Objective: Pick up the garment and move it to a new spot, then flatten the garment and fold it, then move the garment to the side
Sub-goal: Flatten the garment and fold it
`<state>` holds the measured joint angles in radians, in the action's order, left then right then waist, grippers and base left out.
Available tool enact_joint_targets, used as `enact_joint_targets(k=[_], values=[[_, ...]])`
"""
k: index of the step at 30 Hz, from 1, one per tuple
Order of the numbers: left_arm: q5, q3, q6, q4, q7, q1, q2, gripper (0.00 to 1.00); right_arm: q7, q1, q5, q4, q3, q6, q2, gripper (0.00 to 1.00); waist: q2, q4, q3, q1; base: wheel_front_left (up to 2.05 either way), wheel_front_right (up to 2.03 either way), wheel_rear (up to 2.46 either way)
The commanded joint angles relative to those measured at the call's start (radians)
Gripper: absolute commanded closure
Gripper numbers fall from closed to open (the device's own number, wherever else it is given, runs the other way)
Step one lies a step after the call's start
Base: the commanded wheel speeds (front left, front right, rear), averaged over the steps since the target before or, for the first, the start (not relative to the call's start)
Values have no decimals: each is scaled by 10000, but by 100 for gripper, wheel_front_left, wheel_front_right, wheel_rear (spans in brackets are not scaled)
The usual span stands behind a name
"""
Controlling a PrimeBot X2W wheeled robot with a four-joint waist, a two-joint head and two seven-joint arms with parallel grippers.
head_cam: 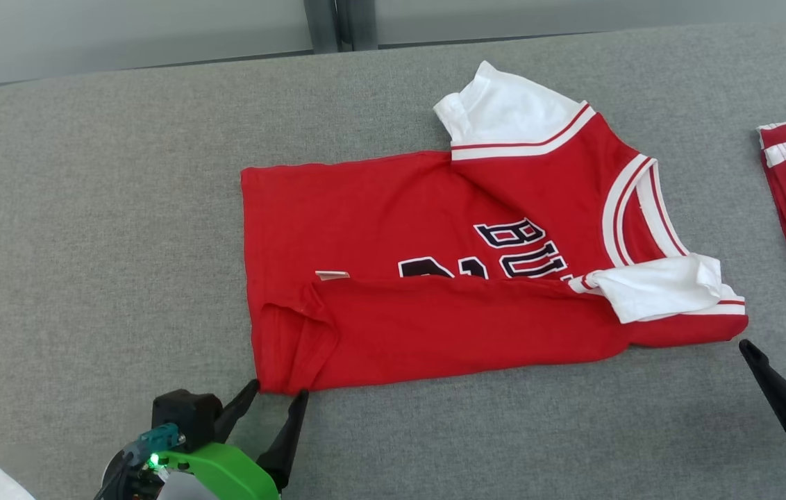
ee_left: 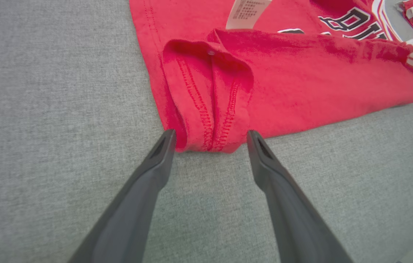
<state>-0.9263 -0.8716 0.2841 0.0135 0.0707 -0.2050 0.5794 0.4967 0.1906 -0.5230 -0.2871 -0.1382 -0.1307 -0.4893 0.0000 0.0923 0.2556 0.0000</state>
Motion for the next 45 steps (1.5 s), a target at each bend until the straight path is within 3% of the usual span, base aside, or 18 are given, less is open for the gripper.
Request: enact_joint_targets(k=[1, 13, 22, 23, 25, 26, 27, 28, 35, 45], values=[[90, -47, -97, -76, -53, -132, -73, 0, -90, -120, 166, 229, 43, 1, -6, 0, 0, -6, 304, 0, 0, 0, 0], [384, -383, -677, -1036, -232, -1160, -660, 0, -337, -1702, 358, 2140, 968, 0, -255, 0, 0, 276, 986, 0, 0, 0, 0], [777, -638, -566, -1108, -332, -1468, -718, 0, -364, -2155, 89, 2667, 1676, 0, -376, 0, 0, 328, 894, 0, 0, 0, 0], [852, -708, -584, -1188, -396, -1499, -677, 47, -350, -2178, 63, 2706, 1741, -2, -394, 0, 0, 332, 910, 0, 0, 0, 0], [911, -756, -572, -1335, -417, -1528, -667, 100, -376, -2232, 12, 2780, 1858, -2, -443, 0, 0, 334, 940, 0, 0, 0, 0], [857, -720, -587, -1374, -361, -1514, -688, 100, -407, -2281, -14, 2801, 1934, -2, -456, 33, 0, 336, 957, 0, 0, 0, 0], [820, -677, -587, -1427, -324, -1509, -681, 100, -448, -2368, -61, 2814, 2051, -3, -506, 78, 0, 337, 976, 0, 0, 0, 0], [797, -663, -618, -1473, -283, -1496, -655, 100, -489, -2452, -99, 2866, 2121, -2, -552, 100, 0, 343, 986, 0, 0, 0, 0], [137, -257, -771, -1288, 136, -863, -444, 100, -415, -2509, -787, 2937, 2422, 6, -1273, 100, 0, 563, 586, 0, 0, 0, 0], [-1129, -211, -1051, 89, 414, 1181, 5, 100, 921, 188, -2266, 1626, 787, 12, -2533, 100, 0, 1284, -408, 0, 0, 0, 0]])
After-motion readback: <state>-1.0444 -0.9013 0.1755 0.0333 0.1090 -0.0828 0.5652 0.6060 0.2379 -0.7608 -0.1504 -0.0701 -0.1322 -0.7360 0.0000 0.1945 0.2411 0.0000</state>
